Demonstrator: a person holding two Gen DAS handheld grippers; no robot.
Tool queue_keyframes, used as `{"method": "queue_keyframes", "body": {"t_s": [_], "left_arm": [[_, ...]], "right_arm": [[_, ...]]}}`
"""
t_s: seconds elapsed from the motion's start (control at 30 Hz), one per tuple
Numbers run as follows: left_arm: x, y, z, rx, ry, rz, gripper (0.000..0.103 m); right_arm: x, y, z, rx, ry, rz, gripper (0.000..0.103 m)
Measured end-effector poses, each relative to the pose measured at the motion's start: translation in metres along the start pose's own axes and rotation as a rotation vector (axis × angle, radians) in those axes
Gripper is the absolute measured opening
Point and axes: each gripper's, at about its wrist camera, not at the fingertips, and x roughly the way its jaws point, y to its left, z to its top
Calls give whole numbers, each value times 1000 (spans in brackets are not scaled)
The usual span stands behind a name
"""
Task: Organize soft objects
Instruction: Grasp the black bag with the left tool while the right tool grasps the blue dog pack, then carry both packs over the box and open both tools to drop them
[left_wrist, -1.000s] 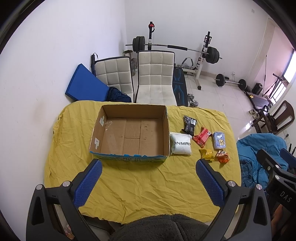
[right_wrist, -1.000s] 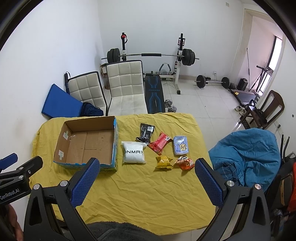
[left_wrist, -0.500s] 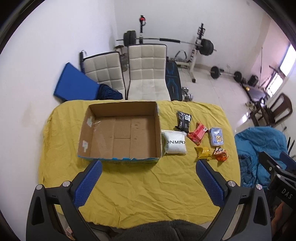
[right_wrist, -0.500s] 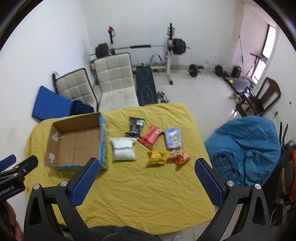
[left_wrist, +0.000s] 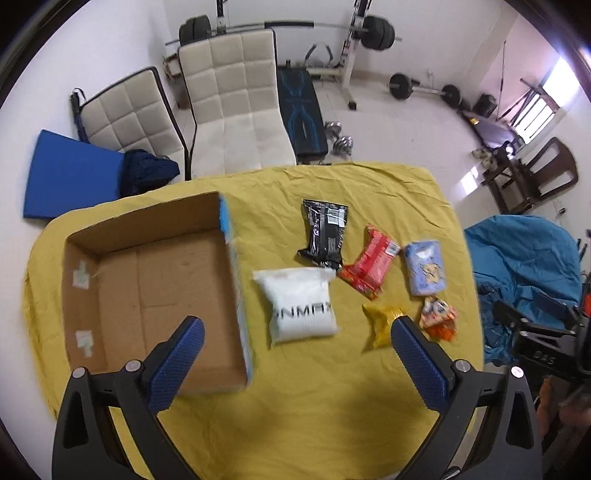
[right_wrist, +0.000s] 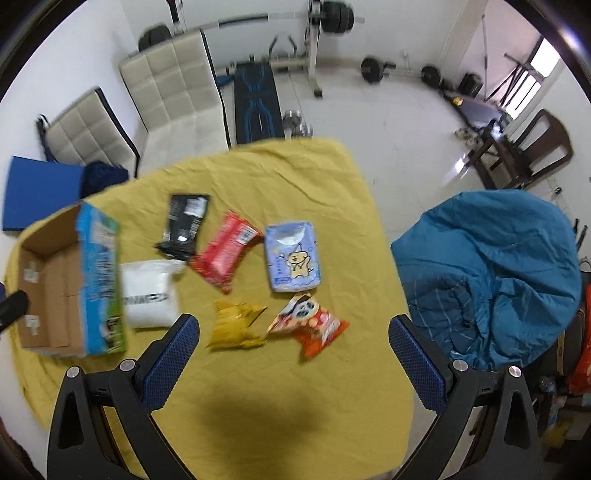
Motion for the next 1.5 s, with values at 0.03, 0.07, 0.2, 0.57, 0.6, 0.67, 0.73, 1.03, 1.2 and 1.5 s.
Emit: {"method": "queue_keyframes", "body": {"t_s": [0.03,0.07,0.2,0.57,0.6,0.67,0.73,1.03,1.2,1.5], "left_arm": [[14,-4,9,1,16,-1,103],[30,-8,18,7,32,16,103],[75,-17,46,32,58,36,103],[230,-44,103,139,278,41,102],[242,-46,106,149,297,40,100],[263,-48,110,161,334,54,97],[285,-47,113,149,377,51,97],[326,-45,111,133,456,11,53],[321,-44,108,132,425,28,48],[268,-48,102,114,331,43,47]], "right_arm": [[19,-3,8,-3,25,4,103],[37,-5,15,-8,52,4,103],[110,-10,37,-27,152,0,103],[230,-7,56,-6,315,27,103],[234,-8,56,-2,322,30,103],[243,-7,57,14,333,43,103],[254,-7,59,25,340,48,103],[291,-3,56,53,399,29,83],[301,-11,52,67,405,16,63],[290,-18,44,88,372,18,45]]}}
